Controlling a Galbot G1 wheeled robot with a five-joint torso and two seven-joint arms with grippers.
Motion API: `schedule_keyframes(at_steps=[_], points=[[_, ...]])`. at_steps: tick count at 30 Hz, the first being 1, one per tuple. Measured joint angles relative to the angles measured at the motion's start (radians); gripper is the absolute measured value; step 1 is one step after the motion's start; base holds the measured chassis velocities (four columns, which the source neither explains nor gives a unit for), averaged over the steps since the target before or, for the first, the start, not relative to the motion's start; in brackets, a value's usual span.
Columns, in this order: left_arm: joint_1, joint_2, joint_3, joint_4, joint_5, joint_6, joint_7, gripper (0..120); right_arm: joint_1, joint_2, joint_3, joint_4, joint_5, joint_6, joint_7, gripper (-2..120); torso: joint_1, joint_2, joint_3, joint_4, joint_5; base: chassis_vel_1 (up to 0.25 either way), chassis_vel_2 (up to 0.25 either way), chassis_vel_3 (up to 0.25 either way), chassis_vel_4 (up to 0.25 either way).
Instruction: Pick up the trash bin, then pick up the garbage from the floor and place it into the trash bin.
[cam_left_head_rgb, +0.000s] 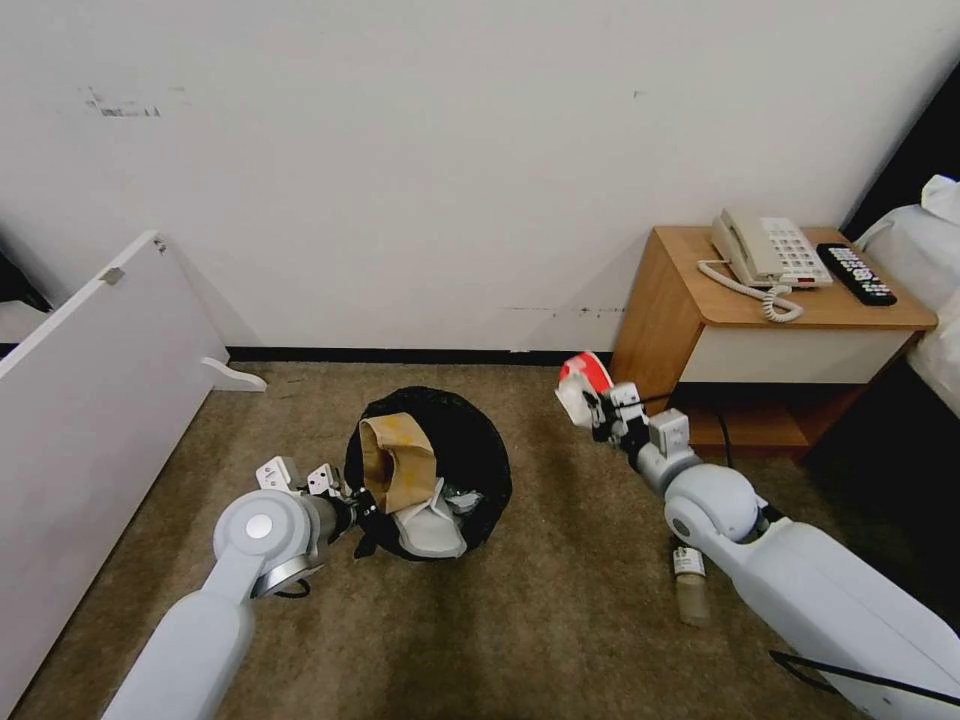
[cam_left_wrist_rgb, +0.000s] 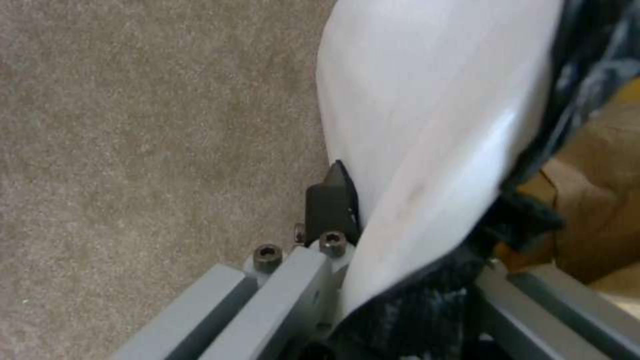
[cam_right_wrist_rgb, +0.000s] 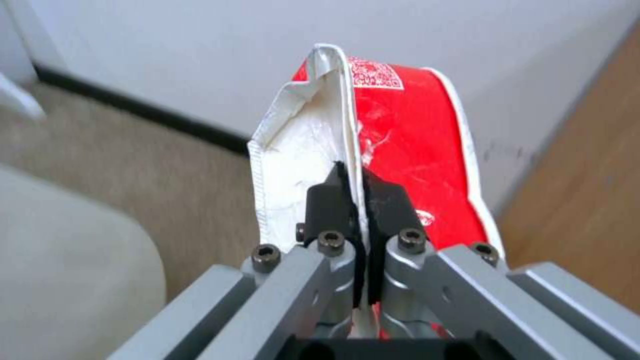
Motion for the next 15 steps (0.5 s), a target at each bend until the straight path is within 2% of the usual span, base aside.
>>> schedule_keyframes(at_steps=[11,13,15], points=[[-0.008,-0.004,-0.025,0.014,0.002,-0.006,-0.004,0,0.101,0.005,-0.003,0.110,0.098,-0.007,0.022,0,0.000,0.000,0.000,0.0000,-0.0001,0.000,0.000,0.000,0.000],[-0.008,-0.005,-0.027,0.015,0.002,-0.008,-0.004,0,0.108,0.009,-0.003,0.119,0.104,0.003,0.022,0,0.000,0.000,0.000,0.0000,0.0000,0.000,0.000,0.000,0.000],[-0.010,-0.011,-0.030,0.021,0.003,-0.016,-0.006,0,0.117,0.019,0.000,0.131,0.099,0.054,0.005,0,0.000,0.000,0.000,0.0001,0.0002,0.000,0.000,0.000,0.000]])
